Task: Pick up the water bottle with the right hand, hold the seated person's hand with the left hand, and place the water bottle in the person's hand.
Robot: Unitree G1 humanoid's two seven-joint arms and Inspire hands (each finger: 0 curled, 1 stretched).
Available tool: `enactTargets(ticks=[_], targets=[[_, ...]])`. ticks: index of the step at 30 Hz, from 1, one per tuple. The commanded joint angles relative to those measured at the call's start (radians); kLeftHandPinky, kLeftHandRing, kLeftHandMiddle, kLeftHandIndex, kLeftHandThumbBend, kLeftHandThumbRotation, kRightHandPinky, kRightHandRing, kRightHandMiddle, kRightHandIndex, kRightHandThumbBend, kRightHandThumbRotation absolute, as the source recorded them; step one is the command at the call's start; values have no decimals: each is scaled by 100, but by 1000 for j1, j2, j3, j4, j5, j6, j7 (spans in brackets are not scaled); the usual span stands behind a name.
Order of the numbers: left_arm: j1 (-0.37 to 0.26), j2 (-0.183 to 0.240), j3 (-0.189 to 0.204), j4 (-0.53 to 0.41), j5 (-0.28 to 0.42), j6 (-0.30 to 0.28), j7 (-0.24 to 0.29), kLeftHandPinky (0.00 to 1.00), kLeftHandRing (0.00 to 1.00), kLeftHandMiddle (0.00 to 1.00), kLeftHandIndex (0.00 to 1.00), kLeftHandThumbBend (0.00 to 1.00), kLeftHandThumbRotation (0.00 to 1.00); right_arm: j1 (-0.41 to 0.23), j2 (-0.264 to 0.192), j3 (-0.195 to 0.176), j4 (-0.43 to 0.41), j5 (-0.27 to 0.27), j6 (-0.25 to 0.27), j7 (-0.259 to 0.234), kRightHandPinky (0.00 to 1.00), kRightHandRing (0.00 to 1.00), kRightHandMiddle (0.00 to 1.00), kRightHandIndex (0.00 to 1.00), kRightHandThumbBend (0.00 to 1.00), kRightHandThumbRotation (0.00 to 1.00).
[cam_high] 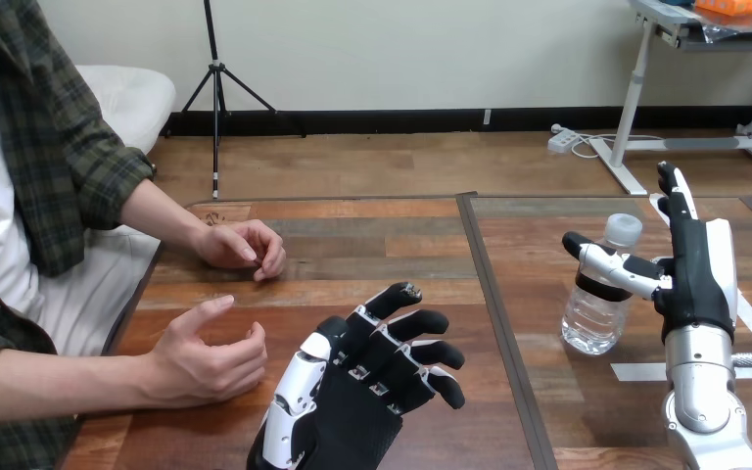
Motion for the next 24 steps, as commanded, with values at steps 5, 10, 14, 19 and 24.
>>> enactTargets(ticks=[5,10,14,19,24], targets=[[-33,-69,7,-11,2,-18,0,48,60,67,71,0,83,-27,8,10,-60,0,-16,-1,81,93,96,97,73,11],[-30,-70,7,-12,-5,-10,-4,47,61,67,71,0,83,-25,15,5,-58,13,-25,13,81,92,96,97,74,12],[-33,-70,7,-8,-7,-9,-5,47,61,67,71,0,83,-21,21,-3,-58,37,-44,47,83,93,96,97,73,10],[-33,-72,7,-3,-2,-18,-7,47,61,67,71,0,84,-15,34,-13,-63,69,-58,70,86,95,97,97,70,5],[-31,-71,5,-5,0,-18,-6,46,60,67,71,0,84,-12,47,-27,-65,110,-64,105,88,96,97,96,69,2]])
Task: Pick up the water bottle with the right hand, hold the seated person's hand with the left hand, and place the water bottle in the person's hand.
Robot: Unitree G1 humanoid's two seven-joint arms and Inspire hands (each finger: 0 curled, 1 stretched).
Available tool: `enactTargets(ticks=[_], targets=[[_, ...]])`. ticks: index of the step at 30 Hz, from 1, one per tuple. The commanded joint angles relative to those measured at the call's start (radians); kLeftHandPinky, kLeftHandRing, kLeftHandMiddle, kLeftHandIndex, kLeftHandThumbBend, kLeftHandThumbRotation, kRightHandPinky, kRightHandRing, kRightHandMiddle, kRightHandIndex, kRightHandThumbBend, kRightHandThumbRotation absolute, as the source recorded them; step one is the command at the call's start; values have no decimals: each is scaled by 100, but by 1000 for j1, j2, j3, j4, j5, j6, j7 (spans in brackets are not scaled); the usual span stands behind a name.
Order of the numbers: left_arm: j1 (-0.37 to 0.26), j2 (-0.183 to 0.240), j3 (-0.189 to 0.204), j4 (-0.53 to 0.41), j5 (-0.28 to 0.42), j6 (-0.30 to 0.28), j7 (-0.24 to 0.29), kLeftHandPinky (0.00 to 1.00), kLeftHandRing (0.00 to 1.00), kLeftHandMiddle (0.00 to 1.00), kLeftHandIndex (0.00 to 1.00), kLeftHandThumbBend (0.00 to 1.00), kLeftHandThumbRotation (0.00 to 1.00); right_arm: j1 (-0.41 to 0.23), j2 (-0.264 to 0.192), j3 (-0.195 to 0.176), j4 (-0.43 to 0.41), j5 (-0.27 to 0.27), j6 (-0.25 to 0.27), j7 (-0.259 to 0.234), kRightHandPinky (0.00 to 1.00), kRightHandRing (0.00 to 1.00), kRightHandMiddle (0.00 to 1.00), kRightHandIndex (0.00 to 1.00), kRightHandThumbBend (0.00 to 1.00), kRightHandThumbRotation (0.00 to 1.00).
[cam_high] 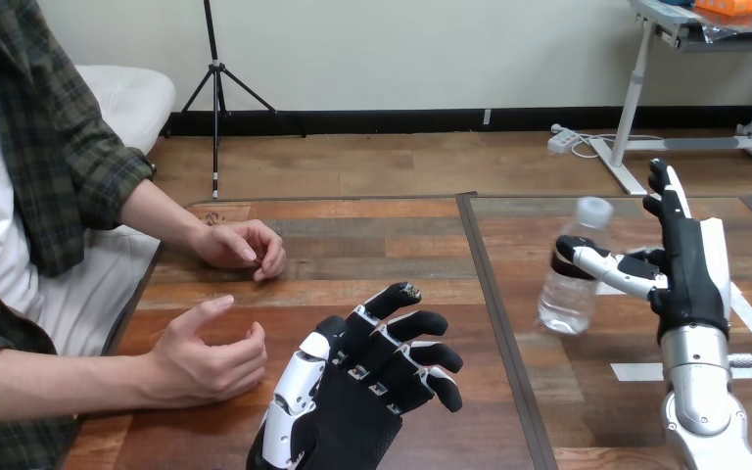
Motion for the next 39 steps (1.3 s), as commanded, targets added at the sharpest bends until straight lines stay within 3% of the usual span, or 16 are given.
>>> enactTargets(ticks=[1,22,30,39], targets=[[-31,-72,5,-5,1,-18,-7,46,60,67,71,0,84,-24,26,-11,-42,22,-32,14,88,96,97,96,68,2],[-29,-72,5,-6,-4,-18,-11,43,60,67,71,0,84,-6,22,2,-40,-15,-37,-21,88,94,96,95,65,0],[-23,-71,2,-15,2,-18,-1,43,60,68,71,0,85,8,20,11,-48,-43,-39,-62,84,91,94,94,65,3],[-31,-72,5,-5,-1,-23,-12,42,60,67,71,0,85,22,27,7,-51,-41,-47,-71,80,88,92,93,64,1]])
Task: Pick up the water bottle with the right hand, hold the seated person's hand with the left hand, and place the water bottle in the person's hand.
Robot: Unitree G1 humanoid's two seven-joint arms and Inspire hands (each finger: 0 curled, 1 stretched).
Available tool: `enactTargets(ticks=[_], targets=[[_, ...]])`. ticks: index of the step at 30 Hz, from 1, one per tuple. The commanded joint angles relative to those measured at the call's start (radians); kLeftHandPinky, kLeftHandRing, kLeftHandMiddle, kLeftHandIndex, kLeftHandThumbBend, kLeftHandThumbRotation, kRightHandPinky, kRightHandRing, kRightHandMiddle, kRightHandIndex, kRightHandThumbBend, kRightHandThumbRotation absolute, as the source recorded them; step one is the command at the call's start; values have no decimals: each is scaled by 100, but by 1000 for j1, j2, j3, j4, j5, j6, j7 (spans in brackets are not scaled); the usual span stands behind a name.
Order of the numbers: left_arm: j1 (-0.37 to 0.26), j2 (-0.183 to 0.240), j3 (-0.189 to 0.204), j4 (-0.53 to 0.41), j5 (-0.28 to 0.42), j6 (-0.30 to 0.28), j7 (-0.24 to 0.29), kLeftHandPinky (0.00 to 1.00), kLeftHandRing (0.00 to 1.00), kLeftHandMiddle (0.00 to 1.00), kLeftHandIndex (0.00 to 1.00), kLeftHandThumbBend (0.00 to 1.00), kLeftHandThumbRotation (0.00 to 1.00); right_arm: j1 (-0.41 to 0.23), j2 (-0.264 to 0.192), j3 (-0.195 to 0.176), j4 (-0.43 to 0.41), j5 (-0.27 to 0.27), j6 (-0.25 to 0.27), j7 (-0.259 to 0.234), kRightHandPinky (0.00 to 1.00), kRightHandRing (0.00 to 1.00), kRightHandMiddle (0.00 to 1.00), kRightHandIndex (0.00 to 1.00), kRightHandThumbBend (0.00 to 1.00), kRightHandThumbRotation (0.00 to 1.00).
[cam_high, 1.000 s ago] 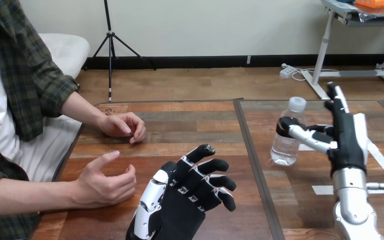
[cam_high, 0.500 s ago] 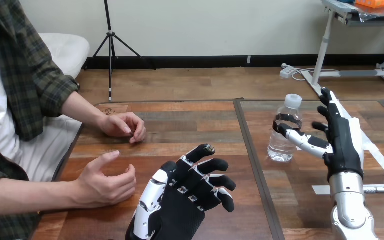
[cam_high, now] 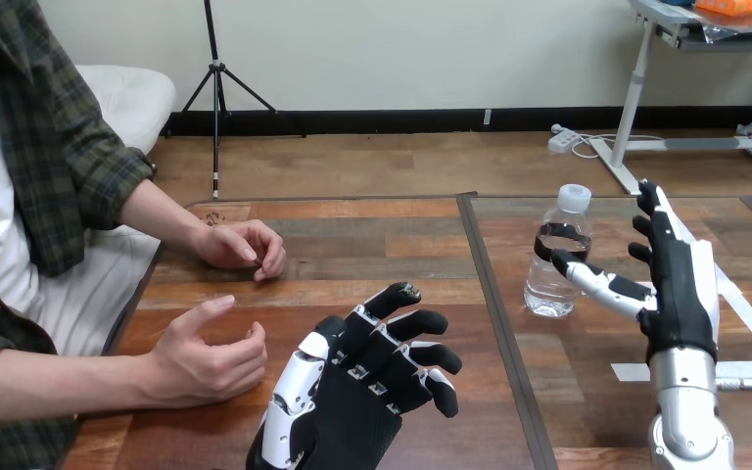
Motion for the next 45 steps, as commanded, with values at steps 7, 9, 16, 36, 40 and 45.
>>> enactTargets(ticks=[7,9,16,36,40,45], targets=[[-33,-68,4,-11,-8,-3,-9,42,59,67,71,0,85,-13,7,-2,-50,-1,-41,-24,79,87,92,93,64,0],[-33,-67,5,-11,-6,-5,-7,42,59,67,71,0,85,-12,8,-2,-49,-1,-39,-26,79,87,91,92,63,0],[-42,-68,8,-2,-8,-9,-16,41,60,68,71,0,86,-7,14,-6,-51,5,-50,-30,80,87,91,92,63,0],[-53,-66,14,3,-3,-13,-16,40,59,67,70,0,86,-34,50,-60,-51,171,-48,159,93,96,99,98,60,0],[-57,-62,16,4,-9,-4,-19,39,59,67,70,0,86,-53,80,-99,-47,250,-41,225,96,98,100,99,58,0],[-61,-61,19,9,-14,1,-23,39,59,67,70,0,86,-68,100,-121,-47,303,-14,268,99,100,100,100,55,0]])
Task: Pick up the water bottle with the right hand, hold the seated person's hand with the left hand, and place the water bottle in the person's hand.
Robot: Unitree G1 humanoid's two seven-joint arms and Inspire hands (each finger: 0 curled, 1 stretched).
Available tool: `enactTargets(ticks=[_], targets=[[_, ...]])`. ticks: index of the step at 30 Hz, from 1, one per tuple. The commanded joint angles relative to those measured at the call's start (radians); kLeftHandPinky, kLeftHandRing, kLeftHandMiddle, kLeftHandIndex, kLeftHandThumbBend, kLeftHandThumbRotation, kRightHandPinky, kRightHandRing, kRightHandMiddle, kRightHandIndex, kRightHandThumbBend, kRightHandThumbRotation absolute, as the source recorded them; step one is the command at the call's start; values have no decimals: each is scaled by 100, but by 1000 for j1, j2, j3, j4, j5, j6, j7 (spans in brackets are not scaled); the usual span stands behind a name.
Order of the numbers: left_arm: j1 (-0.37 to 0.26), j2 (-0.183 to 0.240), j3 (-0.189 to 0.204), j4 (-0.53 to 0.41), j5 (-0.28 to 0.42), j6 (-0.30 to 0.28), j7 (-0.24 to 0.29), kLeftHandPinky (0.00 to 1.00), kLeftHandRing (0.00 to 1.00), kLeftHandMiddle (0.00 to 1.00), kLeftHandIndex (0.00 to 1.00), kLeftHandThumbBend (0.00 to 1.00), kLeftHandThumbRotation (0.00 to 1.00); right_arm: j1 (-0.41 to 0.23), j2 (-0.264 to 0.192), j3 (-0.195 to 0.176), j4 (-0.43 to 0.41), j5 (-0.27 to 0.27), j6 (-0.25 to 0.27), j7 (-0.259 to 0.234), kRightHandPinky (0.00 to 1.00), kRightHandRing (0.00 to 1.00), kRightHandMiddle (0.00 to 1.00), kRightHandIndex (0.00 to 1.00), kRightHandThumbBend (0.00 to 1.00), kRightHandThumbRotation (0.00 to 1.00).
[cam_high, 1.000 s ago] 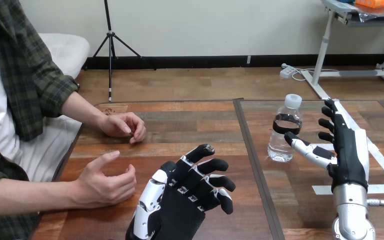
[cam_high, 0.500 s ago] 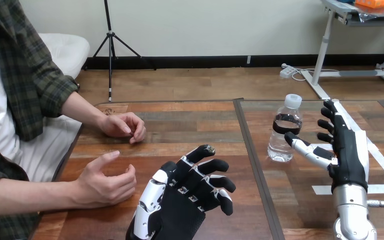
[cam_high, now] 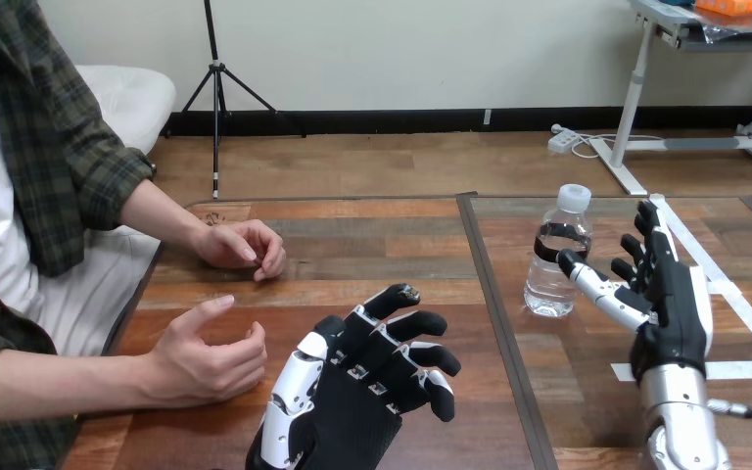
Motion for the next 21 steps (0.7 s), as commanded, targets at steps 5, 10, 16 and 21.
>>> enactTargets(ticks=[5,10,16,21], targets=[[-58,-61,18,6,-3,-11,-12,39,59,67,71,0,86,-108,46,-40,-44,67,22,47,100,100,100,100,52,0],[-59,-60,21,7,-3,-10,-8,39,59,67,71,0,86,-118,53,-42,-36,63,24,54,100,100,100,100,49,0],[-59,-56,22,5,-10,0,-12,39,59,67,71,0,86,-132,62,-45,-27,58,25,55,100,100,100,100,46,0],[-56,-56,22,2,-8,-4,-12,39,59,67,71,0,86,-136,67,-43,-30,53,24,53,100,100,100,100,44,0]])
